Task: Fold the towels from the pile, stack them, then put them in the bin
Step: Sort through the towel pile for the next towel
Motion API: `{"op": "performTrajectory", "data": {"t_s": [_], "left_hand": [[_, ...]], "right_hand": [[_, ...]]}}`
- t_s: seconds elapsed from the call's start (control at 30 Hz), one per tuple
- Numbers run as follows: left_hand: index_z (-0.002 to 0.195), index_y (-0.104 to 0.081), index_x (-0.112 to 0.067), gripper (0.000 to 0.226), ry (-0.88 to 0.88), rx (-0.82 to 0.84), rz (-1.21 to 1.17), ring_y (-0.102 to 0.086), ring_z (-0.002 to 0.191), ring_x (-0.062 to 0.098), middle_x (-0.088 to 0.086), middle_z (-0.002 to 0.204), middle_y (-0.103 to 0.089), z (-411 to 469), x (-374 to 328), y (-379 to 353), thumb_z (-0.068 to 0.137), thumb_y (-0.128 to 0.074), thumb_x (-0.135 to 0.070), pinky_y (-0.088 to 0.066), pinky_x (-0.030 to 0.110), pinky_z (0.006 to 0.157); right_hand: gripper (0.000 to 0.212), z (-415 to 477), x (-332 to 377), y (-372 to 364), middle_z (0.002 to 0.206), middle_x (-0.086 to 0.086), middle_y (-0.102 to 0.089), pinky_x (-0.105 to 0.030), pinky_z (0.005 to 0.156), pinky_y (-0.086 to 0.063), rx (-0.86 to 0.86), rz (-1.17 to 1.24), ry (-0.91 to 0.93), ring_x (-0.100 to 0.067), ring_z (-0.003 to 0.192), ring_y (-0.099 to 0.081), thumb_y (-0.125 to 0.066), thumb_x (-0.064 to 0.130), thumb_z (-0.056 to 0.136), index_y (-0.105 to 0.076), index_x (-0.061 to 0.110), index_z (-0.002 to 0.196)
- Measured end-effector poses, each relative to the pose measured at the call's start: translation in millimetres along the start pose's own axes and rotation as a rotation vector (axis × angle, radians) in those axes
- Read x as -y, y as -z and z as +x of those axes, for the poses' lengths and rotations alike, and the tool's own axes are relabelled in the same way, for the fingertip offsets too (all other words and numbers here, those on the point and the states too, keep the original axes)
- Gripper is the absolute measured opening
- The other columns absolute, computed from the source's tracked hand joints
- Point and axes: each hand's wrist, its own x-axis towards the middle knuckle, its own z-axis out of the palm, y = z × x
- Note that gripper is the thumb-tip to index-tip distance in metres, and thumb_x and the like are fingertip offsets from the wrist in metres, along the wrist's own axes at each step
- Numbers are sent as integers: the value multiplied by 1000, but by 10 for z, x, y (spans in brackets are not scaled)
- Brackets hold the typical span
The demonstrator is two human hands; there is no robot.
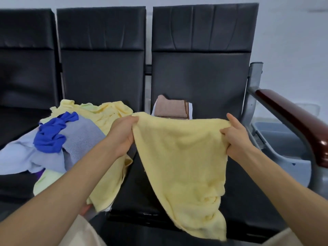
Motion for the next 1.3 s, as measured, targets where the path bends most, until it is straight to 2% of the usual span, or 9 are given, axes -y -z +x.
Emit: {"op": "performTrajectory", "data": {"t_s": [0.1, 0.27, 0.37, 0.63, 0.83, 1.0, 1.1, 1.2, 1.3], "left_hand": [[118, -62, -2, 25, -80, 3, 16, -66, 98, 22, 13, 113, -68, -46, -342, -67, 98, -46, -8, -52, 36, 90], [94, -68, -5, 24, -233, -24, 156, -59, 88, 25, 15, 101, -64, -180, -971, -119, 95, -44, -3, -49, 42, 83], [104, -63, 2, 26, -383, -39, 461, -55, 84, 24, 13, 95, -60, -227, -1254, -95, 98, -41, -11, -50, 40, 75], [114, -55, -14, 22, -607, -127, 748, -54, 92, 21, 5, 105, -56, -458, -1799, -93, 104, -38, -24, -50, 30, 61], [102, -65, -5, 31, -405, 72, 880, -53, 82, 24, 14, 93, -59, -563, -1881, -128, 102, -43, -25, -44, 35, 73], [105, -67, -9, 39, -198, 222, 736, -68, 91, 22, 7, 100, -73, -753, -1971, -159, 92, -59, -44, -52, 31, 69], [106, -65, -7, 36, -118, 404, 953, -68, 97, 22, 8, 103, -73, -831, -2018, -98, 77, -77, -25, -53, 29, 75], [105, -60, -8, 28, -196, 331, 1151, -61, 91, 21, 7, 103, -65, -785, -1975, -80, 83, -74, -17, -51, 28, 75], [98, -61, -10, 12, -226, 320, 1121, -58, 83, 18, 4, 96, -65, -753, -1935, -83, 92, -64, -20, -48, 30, 74]], "right_hand": [[66, -16, 299, 41, 136, 4, -46, -32, 90, -49, 26, 56, 11, -23, 117, -52, -33, -11, 92, -46, 29, 142], [37, -62, 851, 227, 114, 0, -63, -34, 90, -51, 14, 99, 131, -20, 108, -57, -58, -3, 87, -70, 24, 109], [32, -132, 1131, 308, 110, -4, -63, -30, 72, -52, 15, 161, 178, -21, 101, -60, -66, 0, 84, -71, 22, 107], [19, -369, 1600, 406, 110, -1, -65, -23, 69, -44, -113, -59, 410, -16, 97, -57, -68, 12, 87, -73, 19, 103], [21, -480, 1757, 455, 100, 4, -62, -24, 83, -35, -146, -525, 715, -11, 96, -51, -47, 12, 99, -68, 14, 99], [23, -475, 1821, 515, 102, 4, -61, -25, 85, -35, -116, -618, 699, -11, 98, -49, -44, 11, 100, -67, 14, 100], [26, -499, 1858, 576, 102, 5, -61, -24, 84, -34, -67, -589, 666, -11, 99, -49, -43, 11, 100, -69, 13, 99], [29, -496, 1878, 624, 105, 3, -61, -26, 85, -35, -19, -628, 636, -14, 102, -50, -41, 11, 101, -69, 15, 96], [31, -502, 1901, 673, 107, 3, -62, -25, 85, -35, 42, -669, 639, -15, 104, -52, -40, 12, 101, -70, 17, 94]]}}
